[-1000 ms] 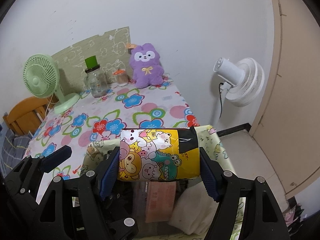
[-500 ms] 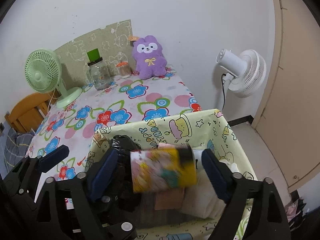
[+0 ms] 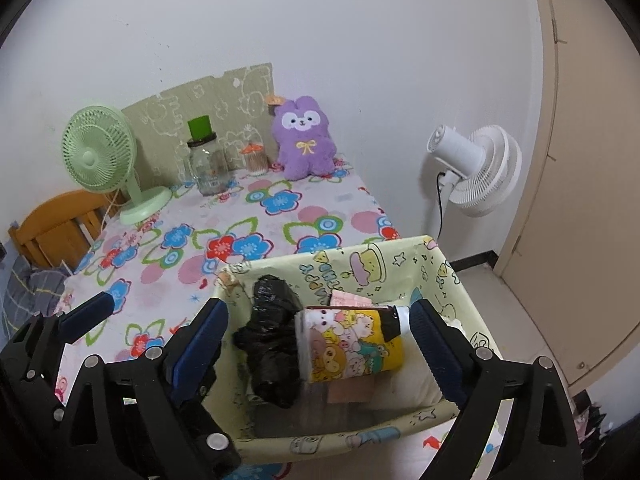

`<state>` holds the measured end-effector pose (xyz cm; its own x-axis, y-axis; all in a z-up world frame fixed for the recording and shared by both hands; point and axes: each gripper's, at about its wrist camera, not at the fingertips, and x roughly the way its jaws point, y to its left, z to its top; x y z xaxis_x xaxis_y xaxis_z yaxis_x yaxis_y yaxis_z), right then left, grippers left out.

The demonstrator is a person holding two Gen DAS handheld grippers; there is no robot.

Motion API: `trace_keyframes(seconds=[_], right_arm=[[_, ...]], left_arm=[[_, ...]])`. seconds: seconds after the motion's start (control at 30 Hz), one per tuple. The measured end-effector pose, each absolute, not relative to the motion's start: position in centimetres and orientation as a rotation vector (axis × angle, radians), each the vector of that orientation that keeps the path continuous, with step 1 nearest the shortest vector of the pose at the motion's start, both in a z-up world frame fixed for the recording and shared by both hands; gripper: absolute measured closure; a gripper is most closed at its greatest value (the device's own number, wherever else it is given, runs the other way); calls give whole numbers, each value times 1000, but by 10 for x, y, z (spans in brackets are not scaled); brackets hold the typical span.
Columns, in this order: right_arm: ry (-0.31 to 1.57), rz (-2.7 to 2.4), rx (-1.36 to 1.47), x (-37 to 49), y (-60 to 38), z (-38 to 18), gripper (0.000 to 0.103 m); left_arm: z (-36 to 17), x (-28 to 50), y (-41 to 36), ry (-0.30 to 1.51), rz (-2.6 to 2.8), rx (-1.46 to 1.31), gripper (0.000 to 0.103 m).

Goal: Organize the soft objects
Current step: 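Lower the black bundle into the box while the right gripper lowers the yellow packet, then open both grippers and withdraw them from the box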

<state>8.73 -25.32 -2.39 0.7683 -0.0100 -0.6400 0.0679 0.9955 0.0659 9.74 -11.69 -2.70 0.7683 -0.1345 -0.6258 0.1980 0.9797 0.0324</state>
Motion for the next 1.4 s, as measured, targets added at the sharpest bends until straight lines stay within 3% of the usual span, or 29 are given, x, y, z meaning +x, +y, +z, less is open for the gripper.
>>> trace_keyframes(seconds=[0.97,1.4], right_arm=[[549,48,31,54,-172,23,9],[517,68,30,38,-171,26,8]], left_arm=[[14,37,14,499,63,-2,0],[18,20,37,473,89,-80,0]])
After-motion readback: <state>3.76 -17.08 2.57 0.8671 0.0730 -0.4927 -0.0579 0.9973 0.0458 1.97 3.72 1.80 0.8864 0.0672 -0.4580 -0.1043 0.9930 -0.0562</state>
